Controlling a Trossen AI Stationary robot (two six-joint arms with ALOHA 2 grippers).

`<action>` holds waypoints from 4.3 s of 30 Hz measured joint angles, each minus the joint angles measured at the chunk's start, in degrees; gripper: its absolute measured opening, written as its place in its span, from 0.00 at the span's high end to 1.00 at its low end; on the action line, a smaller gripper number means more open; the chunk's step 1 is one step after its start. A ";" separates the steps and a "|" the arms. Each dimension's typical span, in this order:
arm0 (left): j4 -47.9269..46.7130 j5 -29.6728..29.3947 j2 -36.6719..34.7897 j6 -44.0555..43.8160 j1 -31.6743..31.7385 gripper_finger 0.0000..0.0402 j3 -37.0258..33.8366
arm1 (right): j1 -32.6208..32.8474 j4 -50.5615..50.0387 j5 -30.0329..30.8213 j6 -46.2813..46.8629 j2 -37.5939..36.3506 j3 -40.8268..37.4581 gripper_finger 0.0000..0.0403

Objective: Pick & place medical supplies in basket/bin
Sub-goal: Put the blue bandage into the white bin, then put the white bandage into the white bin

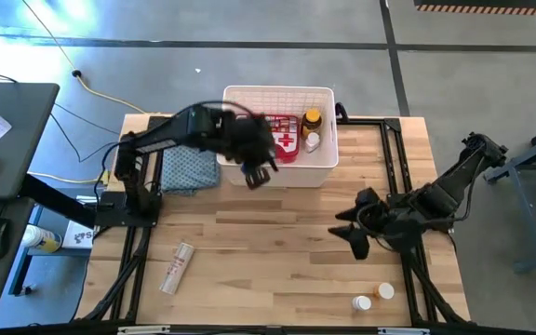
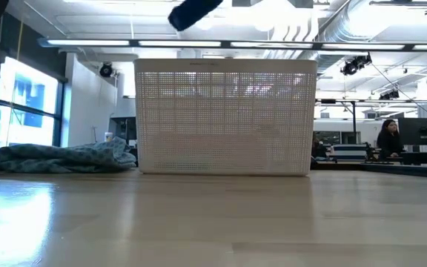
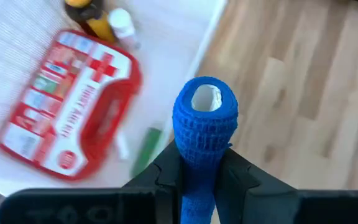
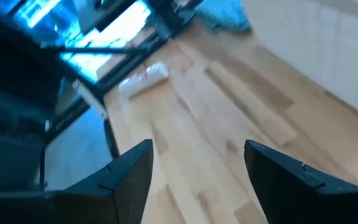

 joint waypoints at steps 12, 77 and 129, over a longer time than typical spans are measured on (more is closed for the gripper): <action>4.44 0.71 0.78 20.49 11.19 0.76 -0.07 | -13.60 0.49 -1.51 -3.17 -0.72 0.00 0.40; 25.96 32.62 2.60 33.22 24.64 0.76 -34.32 | -29.03 2.66 -9.14 4.50 -0.68 0.00 0.40; -6.64 12.19 -1.78 5.53 19.53 0.53 0.29 | -19.16 2.46 -8.79 -5.88 -0.66 -0.02 0.40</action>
